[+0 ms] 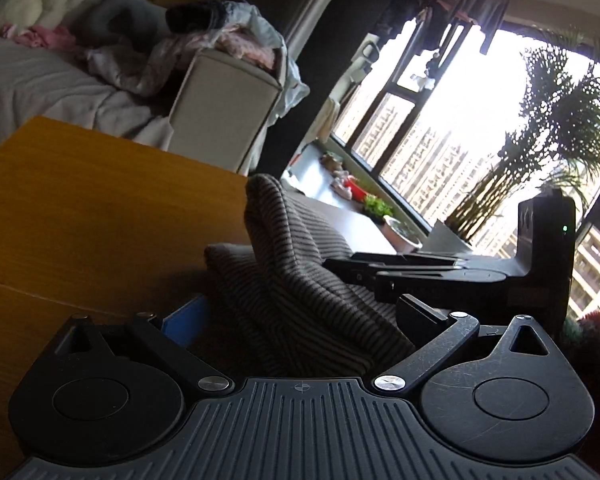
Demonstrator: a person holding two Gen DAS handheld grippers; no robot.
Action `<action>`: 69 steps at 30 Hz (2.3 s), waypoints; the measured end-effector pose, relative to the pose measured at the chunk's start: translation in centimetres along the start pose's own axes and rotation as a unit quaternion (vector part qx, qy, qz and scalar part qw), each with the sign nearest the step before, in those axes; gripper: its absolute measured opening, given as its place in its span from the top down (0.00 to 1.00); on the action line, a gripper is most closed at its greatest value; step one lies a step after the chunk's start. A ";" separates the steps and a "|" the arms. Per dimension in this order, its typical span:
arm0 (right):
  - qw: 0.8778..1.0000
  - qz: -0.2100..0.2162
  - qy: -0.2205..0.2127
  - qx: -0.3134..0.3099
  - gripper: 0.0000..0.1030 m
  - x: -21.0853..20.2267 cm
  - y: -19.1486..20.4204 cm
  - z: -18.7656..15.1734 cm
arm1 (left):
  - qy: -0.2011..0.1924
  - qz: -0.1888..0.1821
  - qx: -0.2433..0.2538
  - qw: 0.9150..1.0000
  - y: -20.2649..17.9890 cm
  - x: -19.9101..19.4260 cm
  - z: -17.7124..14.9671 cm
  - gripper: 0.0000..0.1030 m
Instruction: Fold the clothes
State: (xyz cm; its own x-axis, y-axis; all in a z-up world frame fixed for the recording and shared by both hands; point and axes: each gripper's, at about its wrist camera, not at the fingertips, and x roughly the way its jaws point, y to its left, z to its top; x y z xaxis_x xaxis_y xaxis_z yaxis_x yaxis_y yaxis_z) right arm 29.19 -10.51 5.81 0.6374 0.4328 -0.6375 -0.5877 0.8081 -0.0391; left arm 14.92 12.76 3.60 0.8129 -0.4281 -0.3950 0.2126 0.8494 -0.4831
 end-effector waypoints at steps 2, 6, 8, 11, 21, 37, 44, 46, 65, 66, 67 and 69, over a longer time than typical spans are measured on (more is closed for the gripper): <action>1.000 -0.009 -0.015 -0.015 0.53 -1.1 0.8 -0.4 | -0.025 0.001 -0.007 1.000 -0.2 -0.5 2.0 0.01; 0.998 -0.015 -0.051 -0.024 0.52 -4.1 2.1 -1.3 | -0.028 -0.009 0.015 0.999 -2.0 2.1 5.6 0.29; 0.996 0.023 -0.082 -0.025 0.51 -7.0 2.8 -2.3 | -0.012 -0.014 0.037 0.999 -3.0 4.1 6.3 0.48; 0.995 0.067 -0.055 -0.044 0.52 -7.9 4.5 -4.7 | 0.027 -0.014 0.051 0.998 -3.0 6.8 5.5 0.51; 0.992 0.076 -0.059 -0.078 0.51 -7.5 5.9 -6.0 | 0.067 0.072 0.103 0.990 -3.3 10.5 3.7 0.56; 0.968 0.137 0.001 0.212 0.10 -3.7 -8.3 -6.8 | 0.164 0.052 -0.009 0.985 -3.8 5.4 1.6 0.09; 0.958 0.184 0.022 0.217 0.11 -1.5 -6.7 -7.2 | 0.182 0.037 -0.012 0.982 -2.4 7.5 -0.4 0.09; 0.962 0.182 0.025 0.201 0.20 -1.5 -5.9 -6.4 | 0.173 0.030 -0.012 0.984 -1.9 7.5 -0.6 0.15; 0.973 0.207 -0.002 0.099 0.32 11.7 3.9 6.4 | 0.051 0.081 -0.047 0.994 12.4 3.0 6.1 0.28; 0.973 0.207 0.001 0.101 0.31 12.1 3.7 6.6 | 0.047 0.082 -0.050 0.994 13.1 3.2 6.5 0.28; 0.974 0.204 0.002 0.102 0.28 11.9 3.5 6.7 | 0.048 0.082 -0.051 0.994 13.4 3.3 6.8 0.28; 0.980 0.182 -0.007 0.080 0.24 10.7 3.5 6.5 | 0.049 0.081 -0.043 0.995 13.5 2.9 7.6 0.28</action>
State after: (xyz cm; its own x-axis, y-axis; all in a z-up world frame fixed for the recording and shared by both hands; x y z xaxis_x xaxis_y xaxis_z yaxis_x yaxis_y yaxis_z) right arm 37.18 -0.44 3.91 0.4085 0.7084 -0.5756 -0.6926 0.6513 0.3099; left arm 24.21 25.30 1.89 0.7755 -0.3188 -0.5449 0.0320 0.8819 -0.4704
